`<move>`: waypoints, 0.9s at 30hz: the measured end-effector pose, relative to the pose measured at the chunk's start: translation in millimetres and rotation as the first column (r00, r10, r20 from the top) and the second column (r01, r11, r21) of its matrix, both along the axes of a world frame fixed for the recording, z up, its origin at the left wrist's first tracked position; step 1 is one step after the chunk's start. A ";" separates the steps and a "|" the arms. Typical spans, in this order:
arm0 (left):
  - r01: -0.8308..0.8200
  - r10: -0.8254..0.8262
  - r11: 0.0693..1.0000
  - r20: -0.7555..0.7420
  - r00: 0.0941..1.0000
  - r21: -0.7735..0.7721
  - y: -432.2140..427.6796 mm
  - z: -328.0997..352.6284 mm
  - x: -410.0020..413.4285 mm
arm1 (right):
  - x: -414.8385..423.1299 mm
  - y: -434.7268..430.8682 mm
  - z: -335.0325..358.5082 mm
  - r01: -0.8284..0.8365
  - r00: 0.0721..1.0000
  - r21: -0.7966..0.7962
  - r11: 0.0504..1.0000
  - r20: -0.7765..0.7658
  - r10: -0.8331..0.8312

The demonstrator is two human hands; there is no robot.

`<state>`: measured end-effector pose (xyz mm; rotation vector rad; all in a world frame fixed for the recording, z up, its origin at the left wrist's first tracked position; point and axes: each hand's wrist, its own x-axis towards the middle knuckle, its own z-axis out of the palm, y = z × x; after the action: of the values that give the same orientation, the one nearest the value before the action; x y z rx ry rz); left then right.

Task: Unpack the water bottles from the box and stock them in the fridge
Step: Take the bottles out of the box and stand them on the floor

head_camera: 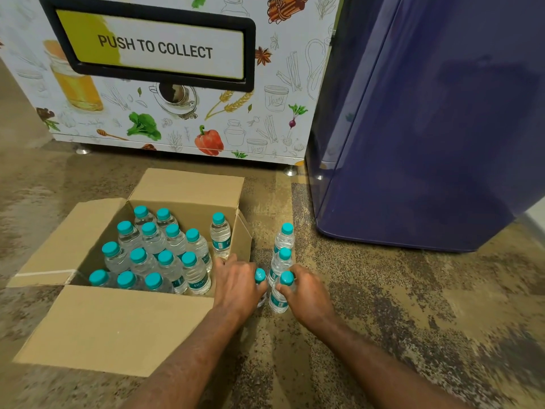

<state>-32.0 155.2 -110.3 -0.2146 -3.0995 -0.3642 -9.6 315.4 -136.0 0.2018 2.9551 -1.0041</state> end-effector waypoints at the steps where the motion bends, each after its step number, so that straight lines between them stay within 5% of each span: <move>1: 0.006 -0.006 1.000 -0.001 1.000 -0.005 0.6 -0.1 -1.8 | 0.0 -0.1 0.1 0.001 1.000 0.004 1.000 0.001 -0.001; 27: 0.102 -0.100 0.994 -0.042 0.994 0.036 -7.2 -8.1 0.5 | 1.9 0.9 21.6 0.053 0.994 -0.024 0.998 -0.099 -0.056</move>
<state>-31.5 148.0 -118.4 -0.3742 -3.0471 -0.4155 -7.8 316.3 -114.3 0.2404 3.0417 -1.0828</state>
